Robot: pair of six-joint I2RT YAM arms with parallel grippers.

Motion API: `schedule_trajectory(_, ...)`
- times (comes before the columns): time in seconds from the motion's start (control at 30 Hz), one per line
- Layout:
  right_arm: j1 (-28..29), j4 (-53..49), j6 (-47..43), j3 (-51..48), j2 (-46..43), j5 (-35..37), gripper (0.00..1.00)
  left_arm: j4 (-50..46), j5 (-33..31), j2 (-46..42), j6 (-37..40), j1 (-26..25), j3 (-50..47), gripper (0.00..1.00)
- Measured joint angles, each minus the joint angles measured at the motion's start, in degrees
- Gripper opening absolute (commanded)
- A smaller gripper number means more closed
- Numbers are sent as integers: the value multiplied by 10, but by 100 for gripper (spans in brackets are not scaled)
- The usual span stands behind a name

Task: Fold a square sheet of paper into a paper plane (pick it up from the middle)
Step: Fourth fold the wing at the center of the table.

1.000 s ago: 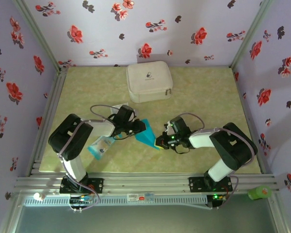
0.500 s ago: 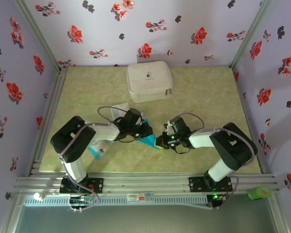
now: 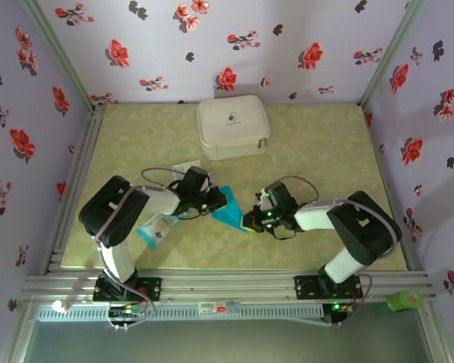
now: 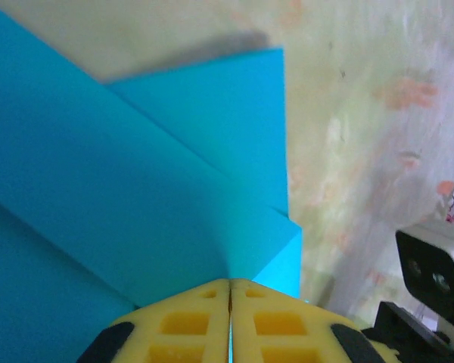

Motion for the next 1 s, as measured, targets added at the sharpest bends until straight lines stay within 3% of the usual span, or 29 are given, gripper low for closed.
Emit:
schedule_trajectory(0.3, 0, 0, -4, 0, 0, 0, 0, -86, -32, 1, 54, 58, 46, 11)
schedule_trajectory(0.5, 0, 0, -4, 0, 0, 0, 0, -141, -43, -14, 75, 61, 75, 14)
schedule_trajectory(0.73, 0, -12, -4, 3, -4, 3, 0, -158, -46, -76, 81, 20, 89, 15)
schedule_trajectory(1.0, 0, -23, -9, 8, -4, 3, 0, -125, -45, -58, 61, -44, 80, 15)
